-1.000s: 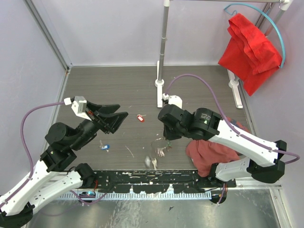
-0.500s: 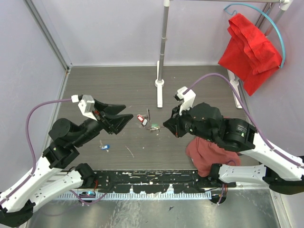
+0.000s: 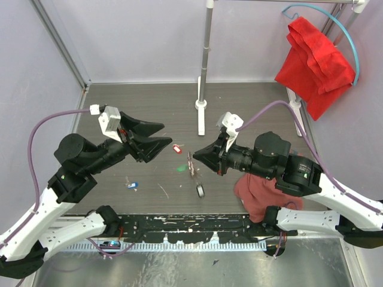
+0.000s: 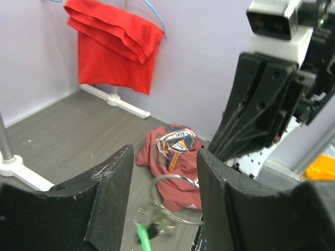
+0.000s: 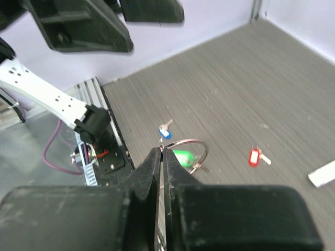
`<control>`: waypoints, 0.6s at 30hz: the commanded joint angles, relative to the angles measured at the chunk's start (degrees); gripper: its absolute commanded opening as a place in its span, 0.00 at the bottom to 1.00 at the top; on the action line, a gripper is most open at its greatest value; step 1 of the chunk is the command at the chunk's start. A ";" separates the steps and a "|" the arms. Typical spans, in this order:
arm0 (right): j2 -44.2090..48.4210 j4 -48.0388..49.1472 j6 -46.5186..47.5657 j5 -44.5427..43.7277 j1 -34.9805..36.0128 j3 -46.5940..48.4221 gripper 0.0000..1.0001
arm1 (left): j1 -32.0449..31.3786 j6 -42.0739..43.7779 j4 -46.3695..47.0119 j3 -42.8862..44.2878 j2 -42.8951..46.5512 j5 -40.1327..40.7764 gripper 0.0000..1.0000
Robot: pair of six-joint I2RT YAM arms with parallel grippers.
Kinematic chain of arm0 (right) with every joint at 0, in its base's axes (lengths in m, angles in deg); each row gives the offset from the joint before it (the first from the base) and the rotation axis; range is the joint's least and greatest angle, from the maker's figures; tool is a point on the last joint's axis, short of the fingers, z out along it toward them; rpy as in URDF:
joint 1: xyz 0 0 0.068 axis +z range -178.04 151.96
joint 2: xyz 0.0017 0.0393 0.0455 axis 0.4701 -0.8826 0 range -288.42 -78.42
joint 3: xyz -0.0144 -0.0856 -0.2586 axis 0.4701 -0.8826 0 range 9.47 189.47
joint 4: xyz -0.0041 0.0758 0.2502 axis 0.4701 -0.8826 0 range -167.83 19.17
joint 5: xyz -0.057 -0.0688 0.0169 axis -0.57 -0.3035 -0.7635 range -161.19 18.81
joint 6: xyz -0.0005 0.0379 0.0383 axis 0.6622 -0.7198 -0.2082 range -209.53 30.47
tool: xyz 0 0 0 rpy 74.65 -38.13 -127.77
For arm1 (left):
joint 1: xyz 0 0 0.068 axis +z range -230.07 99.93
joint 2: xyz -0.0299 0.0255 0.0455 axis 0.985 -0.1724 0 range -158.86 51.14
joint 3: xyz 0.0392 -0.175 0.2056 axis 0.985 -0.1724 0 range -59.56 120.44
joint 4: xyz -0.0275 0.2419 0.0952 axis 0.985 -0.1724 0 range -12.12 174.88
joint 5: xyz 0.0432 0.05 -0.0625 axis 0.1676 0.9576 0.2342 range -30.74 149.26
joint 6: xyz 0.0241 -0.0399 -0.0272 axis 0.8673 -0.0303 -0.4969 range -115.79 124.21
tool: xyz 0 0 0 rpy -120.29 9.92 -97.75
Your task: Put the keys on the keyring
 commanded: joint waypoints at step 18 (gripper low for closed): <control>2.29 25.08 0.41 8.88 0.02 -0.50 0.01 | -0.11 12.19 -5.02 4.97 3.56 -4.49 0.56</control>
